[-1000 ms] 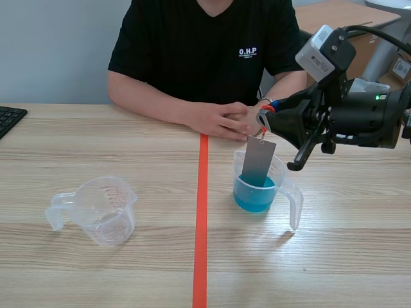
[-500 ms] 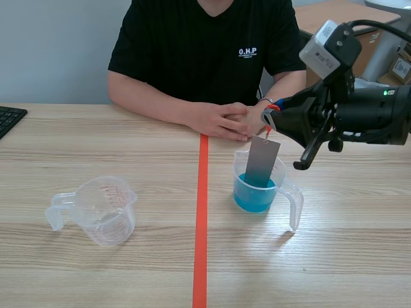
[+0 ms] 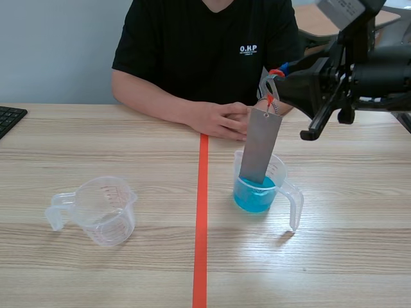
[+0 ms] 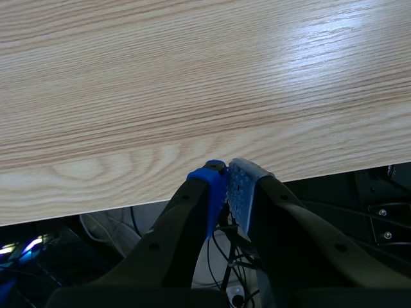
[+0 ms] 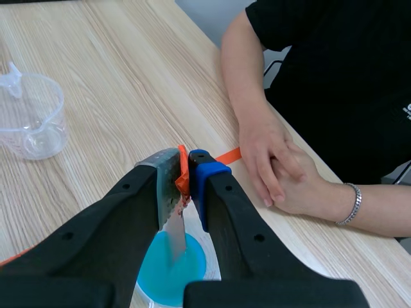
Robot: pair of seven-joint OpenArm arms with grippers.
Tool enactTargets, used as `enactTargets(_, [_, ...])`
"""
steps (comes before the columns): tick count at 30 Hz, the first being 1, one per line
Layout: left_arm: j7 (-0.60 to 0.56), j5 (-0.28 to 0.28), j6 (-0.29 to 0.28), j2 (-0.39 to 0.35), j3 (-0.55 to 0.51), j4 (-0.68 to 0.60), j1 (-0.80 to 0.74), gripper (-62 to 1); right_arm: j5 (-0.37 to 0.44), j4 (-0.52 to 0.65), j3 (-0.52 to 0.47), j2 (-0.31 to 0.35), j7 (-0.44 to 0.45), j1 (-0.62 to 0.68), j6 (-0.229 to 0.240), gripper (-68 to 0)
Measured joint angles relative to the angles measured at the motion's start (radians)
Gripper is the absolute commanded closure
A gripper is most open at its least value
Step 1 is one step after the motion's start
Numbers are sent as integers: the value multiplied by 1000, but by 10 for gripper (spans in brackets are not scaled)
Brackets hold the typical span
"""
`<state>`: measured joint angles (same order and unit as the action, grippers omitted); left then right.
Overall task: Do the redox reaction experiment.
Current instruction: 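Hold the plate still in the solution, then raise the plate and point at it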
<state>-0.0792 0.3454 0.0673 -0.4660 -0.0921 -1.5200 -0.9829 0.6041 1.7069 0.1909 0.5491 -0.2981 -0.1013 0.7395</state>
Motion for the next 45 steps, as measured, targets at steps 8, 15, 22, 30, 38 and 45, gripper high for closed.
enactTargets(8, [0,0,0,0,0,0,0,-51,95,71,-44,0,-106,0,0,-17])
enactTargets(15, [0,0,-11,0,0,0,0,-51,179,106,-87,0,-189,0,0,-17])
enactTargets(22, [-1,0,-11,-5,0,0,0,-51,252,143,-120,0,-257,0,0,-17])
enactTargets(30, [0,0,-31,-22,0,0,0,-51,333,185,-157,0,-340,0,0,-17])
enactTargets(38, [-5,0,-35,-40,2,0,0,-51,350,191,-199,0,-359,0,-1,-17])
enactTargets(45, [-98,0,-39,-221,5,1,14,-51,369,191,-228,0,-362,0,-1,-17])
